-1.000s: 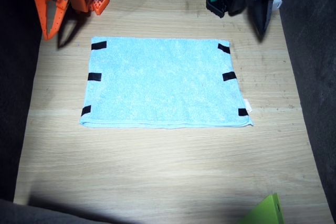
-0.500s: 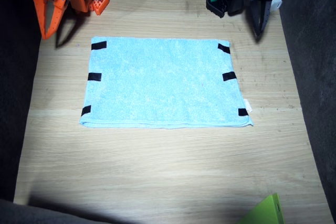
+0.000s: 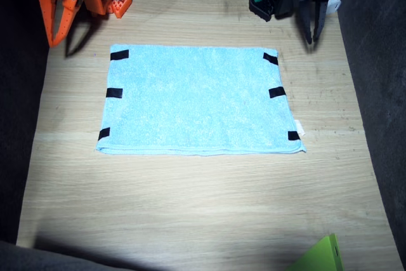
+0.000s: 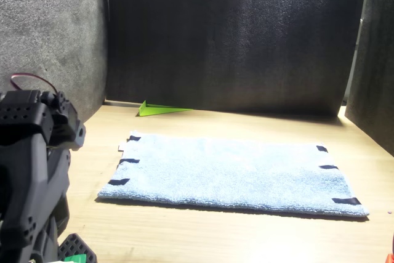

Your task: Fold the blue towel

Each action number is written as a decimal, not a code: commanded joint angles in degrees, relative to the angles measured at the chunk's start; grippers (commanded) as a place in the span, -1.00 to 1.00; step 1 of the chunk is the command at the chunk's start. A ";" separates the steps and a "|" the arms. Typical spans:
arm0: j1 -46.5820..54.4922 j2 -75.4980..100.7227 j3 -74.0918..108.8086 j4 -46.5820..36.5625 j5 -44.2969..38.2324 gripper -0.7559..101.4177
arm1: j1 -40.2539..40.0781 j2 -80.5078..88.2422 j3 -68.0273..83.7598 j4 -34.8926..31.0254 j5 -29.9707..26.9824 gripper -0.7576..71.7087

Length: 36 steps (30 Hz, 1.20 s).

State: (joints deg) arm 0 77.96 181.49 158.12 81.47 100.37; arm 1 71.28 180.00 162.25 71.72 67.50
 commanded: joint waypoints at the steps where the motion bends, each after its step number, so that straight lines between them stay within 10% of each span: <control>1: 0.18 0.35 -0.62 -0.26 0.97 -0.89 | 0.09 0.35 -1.49 -0.53 1.05 -0.86; 22: -0.09 -0.35 -0.97 -0.70 1.85 -0.99 | 2.64 -0.97 -1.76 -0.79 -5.45 -0.94; 36: 3.43 -34.01 -16.70 -18.02 -4.75 -0.99 | 6.68 -32.43 -24.43 -3.78 -1.41 -0.89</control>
State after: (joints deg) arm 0 81.21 150.64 145.55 65.13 96.50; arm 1 76.11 148.97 141.50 66.53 64.51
